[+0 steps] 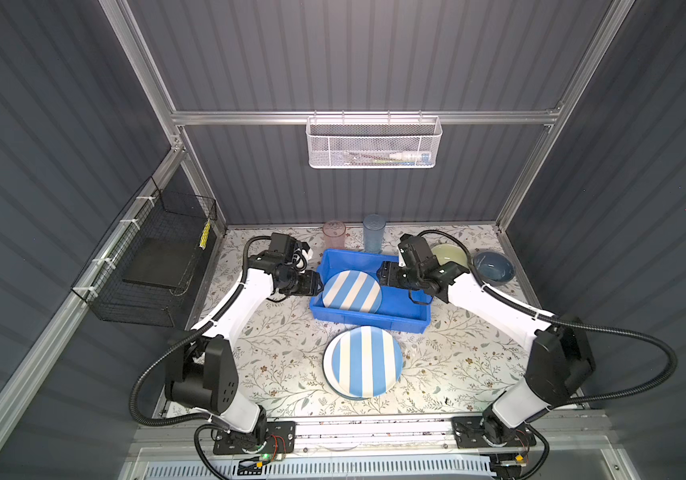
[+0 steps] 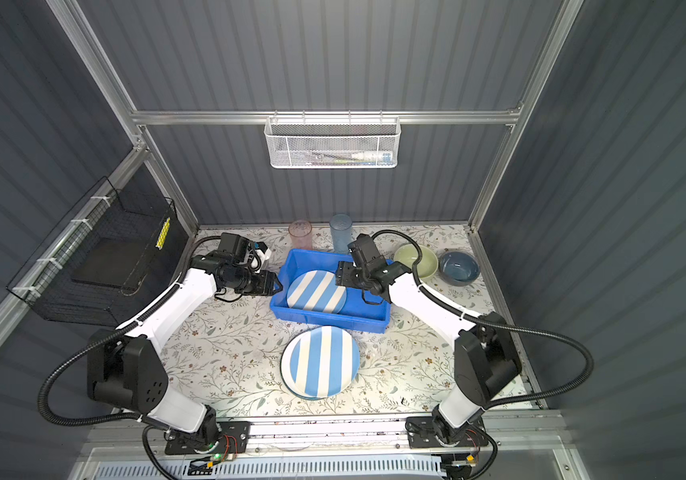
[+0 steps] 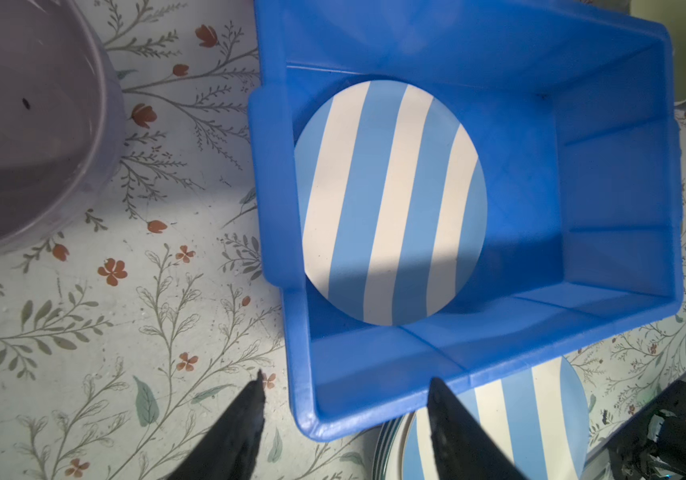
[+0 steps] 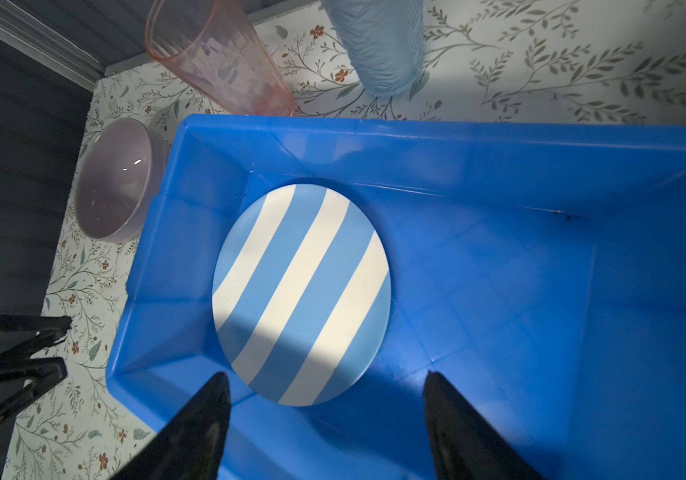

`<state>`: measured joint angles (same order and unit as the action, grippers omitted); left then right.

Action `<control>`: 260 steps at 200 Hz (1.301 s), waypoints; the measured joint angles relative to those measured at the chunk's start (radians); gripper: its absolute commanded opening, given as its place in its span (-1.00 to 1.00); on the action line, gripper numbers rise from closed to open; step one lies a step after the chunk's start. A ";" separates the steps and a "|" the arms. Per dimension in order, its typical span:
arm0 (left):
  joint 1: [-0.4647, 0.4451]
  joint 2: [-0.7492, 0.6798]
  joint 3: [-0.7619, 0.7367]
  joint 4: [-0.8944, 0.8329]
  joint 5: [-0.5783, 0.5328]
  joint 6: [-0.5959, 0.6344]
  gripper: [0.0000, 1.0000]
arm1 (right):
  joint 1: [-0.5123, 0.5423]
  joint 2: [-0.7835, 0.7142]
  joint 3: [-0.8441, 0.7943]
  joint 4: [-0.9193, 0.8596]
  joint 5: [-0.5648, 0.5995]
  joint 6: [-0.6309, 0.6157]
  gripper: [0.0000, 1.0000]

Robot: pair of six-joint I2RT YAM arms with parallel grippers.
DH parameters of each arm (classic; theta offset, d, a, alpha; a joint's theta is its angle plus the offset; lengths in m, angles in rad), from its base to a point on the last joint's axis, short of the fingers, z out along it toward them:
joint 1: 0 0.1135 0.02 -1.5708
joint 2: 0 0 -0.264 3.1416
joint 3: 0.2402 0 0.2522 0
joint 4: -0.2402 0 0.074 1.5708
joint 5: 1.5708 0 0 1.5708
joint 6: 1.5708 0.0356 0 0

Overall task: Place the mixed dishes into the plastic bin
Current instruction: 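Open both grippers and move them back to the striped plate stack, then pinch the next striped plate rim with right gripper while left holds stack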

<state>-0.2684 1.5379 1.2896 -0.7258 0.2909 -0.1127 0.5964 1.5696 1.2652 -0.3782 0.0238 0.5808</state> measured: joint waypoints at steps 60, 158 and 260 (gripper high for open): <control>-0.027 -0.191 -0.071 0.007 0.091 -0.049 0.32 | -0.013 -0.302 -0.122 -0.056 -0.078 -0.068 0.55; -0.258 -0.414 -0.396 0.027 0.066 -0.221 0.08 | -0.010 -0.628 -0.513 -0.057 -0.255 -0.027 0.38; -0.401 -0.368 -0.592 0.188 -0.023 -0.375 -0.14 | 0.085 -0.662 -0.738 0.076 -0.236 0.098 0.28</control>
<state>-0.6693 1.1702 0.6975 -0.5381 0.2684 -0.4881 0.6819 0.9073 0.5270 -0.3019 -0.2123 0.6785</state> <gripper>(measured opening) 0.432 0.643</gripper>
